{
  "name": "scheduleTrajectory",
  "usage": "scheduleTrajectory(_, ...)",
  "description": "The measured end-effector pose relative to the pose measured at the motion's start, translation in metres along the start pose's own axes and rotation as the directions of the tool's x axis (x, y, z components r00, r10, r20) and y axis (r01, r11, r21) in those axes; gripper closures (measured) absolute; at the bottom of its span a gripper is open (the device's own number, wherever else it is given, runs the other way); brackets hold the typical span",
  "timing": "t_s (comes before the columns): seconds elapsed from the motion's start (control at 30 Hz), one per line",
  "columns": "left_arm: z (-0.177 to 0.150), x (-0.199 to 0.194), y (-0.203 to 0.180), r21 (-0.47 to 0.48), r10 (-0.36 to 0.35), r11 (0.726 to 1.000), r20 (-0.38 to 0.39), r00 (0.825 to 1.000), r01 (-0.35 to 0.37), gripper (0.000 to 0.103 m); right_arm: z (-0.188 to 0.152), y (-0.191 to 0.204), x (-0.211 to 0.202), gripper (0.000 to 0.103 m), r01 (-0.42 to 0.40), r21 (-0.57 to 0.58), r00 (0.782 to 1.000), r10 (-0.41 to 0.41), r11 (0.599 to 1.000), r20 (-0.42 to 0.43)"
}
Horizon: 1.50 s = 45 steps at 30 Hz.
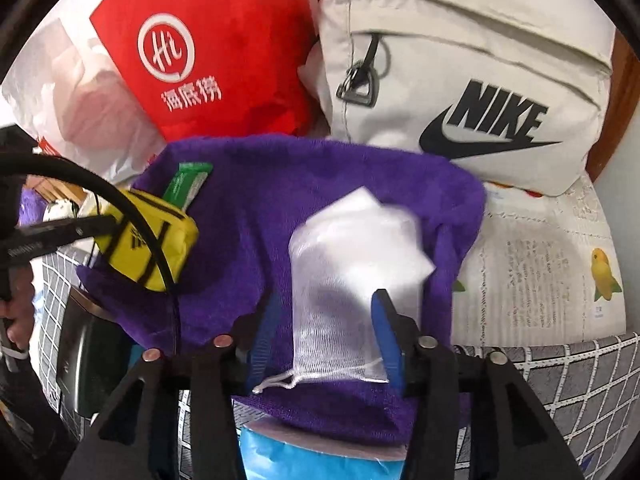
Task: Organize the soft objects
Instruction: 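Carry the yellow pouch with the left tool while the right tool carries the clear bag to the towel, then release the yellow pouch with the left tool while the right tool releases the clear bag on the towel, then grasp the orange-print snack packet with the right tool while the left tool reaches the white glove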
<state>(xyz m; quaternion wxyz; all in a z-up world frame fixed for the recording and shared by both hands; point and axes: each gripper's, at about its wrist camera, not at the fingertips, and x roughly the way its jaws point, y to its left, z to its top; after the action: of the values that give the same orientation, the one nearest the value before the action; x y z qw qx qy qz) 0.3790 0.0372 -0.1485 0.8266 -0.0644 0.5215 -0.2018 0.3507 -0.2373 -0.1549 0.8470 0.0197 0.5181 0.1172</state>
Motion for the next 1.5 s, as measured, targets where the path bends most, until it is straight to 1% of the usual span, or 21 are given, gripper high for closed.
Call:
scheduleTrajectory(0.2, -0.003, 0.006, 0.004, -0.011, 0.033, 0.999, -0.039, 0.999, -0.034, 0.087, -0.006, 0.002, -0.030, 0.053, -0.007, 0.012, 0.999, 0.007, 1.000, 0.052)
scheduleTrajectory(0.3, -0.005, 0.013, 0.001, 0.004, 0.063, 0.998, -0.079, 0.995, -0.063, 0.079, -0.015, 0.001, -0.046, 0.053, 0.014, 0.015, 0.998, -0.015, 1.000, 0.067)
scheduleTrajectory(0.33, -0.006, 0.014, 0.000, 0.005, 0.074, 0.997, -0.088, 0.993, -0.074, 0.073, -0.019, 0.001, -0.050, 0.053, 0.016, 0.018, 0.998, -0.017, 1.000, 0.067)
scheduleTrajectory(0.37, -0.006, 0.014, 0.000, 0.002, 0.082, 0.997, -0.095, 0.992, -0.083, 0.068, -0.022, 0.001, -0.053, 0.053, 0.014, 0.016, 0.998, -0.015, 1.000, 0.066)
scheduleTrajectory(0.47, -0.010, 0.009, 0.001, -0.001, 0.120, 0.993, -0.092, 0.988, -0.121, 0.058, -0.033, 0.003, -0.062, 0.053, 0.023, 0.005, 0.998, -0.023, 1.000, 0.061)
scheduleTrajectory(0.53, -0.012, 0.001, 0.002, -0.012, 0.136, 0.990, -0.084, 0.987, -0.138, 0.057, -0.041, 0.003, -0.069, 0.053, 0.020, 0.002, 0.998, -0.020, 1.000, 0.067)
scheduleTrajectory(0.63, -0.017, -0.014, 0.003, -0.025, 0.139, 0.990, -0.076, 0.987, -0.142, 0.055, -0.054, 0.006, -0.084, 0.053, 0.019, 0.007, 0.995, -0.020, 1.000, 0.097)
scheduleTrajectory(0.7, -0.023, -0.026, 0.000, -0.017, 0.160, 0.987, -0.066, 0.985, -0.161, 0.055, -0.062, 0.011, -0.094, 0.053, 0.012, 0.004, 0.993, -0.013, 1.000, 0.119)
scheduleTrajectory(0.8, -0.034, -0.042, -0.006, 0.001, 0.192, 0.981, -0.050, 0.980, -0.192, 0.055, -0.076, 0.020, -0.110, 0.053, -0.026, 0.000, 0.986, 0.025, 1.000, 0.163)
scheduleTrajectory(0.9, -0.051, -0.058, -0.013, -0.004, 0.186, 0.983, -0.035, 0.982, -0.186, 0.055, -0.093, 0.034, -0.125, 0.053, -0.040, -0.020, 0.983, 0.043, 0.999, 0.178)
scheduleTrajectory(1.03, -0.082, -0.082, -0.023, 0.001, 0.184, 0.983, -0.011, 0.983, -0.184, 0.054, -0.122, 0.058, -0.137, 0.052, -0.027, -0.081, 0.986, 0.039, 0.996, 0.159)
scheduleTrajectory(1.1, -0.097, -0.091, -0.027, 0.003, 0.176, 0.984, -0.001, 0.984, -0.176, 0.051, -0.141, 0.070, -0.138, 0.051, -0.017, -0.111, 0.990, 0.032, 0.994, 0.138)
scheduleTrajectory(1.17, -0.114, -0.097, -0.032, 0.009, 0.161, 0.987, 0.002, 0.987, -0.161, 0.048, -0.159, 0.079, -0.133, 0.051, -0.006, -0.122, 0.994, 0.019, 0.992, 0.108)
scheduleTrajectory(1.27, -0.137, -0.105, -0.038, 0.008, 0.146, 0.989, 0.004, 0.989, -0.146, 0.048, -0.184, 0.091, -0.119, 0.051, -0.023, -0.150, 0.998, 0.030, 0.988, 0.048)
scheduleTrajectory(1.33, -0.150, -0.108, -0.041, 0.010, 0.140, 0.990, 0.000, 0.990, -0.140, 0.048, -0.193, 0.099, -0.110, 0.051, -0.024, -0.172, 0.999, 0.027, 0.985, 0.016)
scheduleTrajectory(1.37, -0.154, -0.108, -0.043, 0.011, 0.137, 0.990, -0.003, 0.991, -0.137, 0.048, -0.199, 0.105, -0.105, 0.051, -0.006, -0.198, 1.000, 0.007, 0.980, 0.002)
scheduleTrajectory(1.43, -0.165, -0.111, -0.044, 0.014, 0.129, 0.992, -0.001, 0.992, -0.129, 0.047, -0.207, 0.114, -0.099, 0.051, 0.036, -0.246, 0.999, -0.037, 0.969, -0.001)
scheduleTrajectory(1.5, -0.174, -0.113, -0.044, 0.018, 0.118, 0.993, -0.005, 0.993, -0.118, 0.047, -0.212, 0.119, -0.094, 0.051, 0.057, -0.278, 0.998, -0.061, 0.959, -0.005)
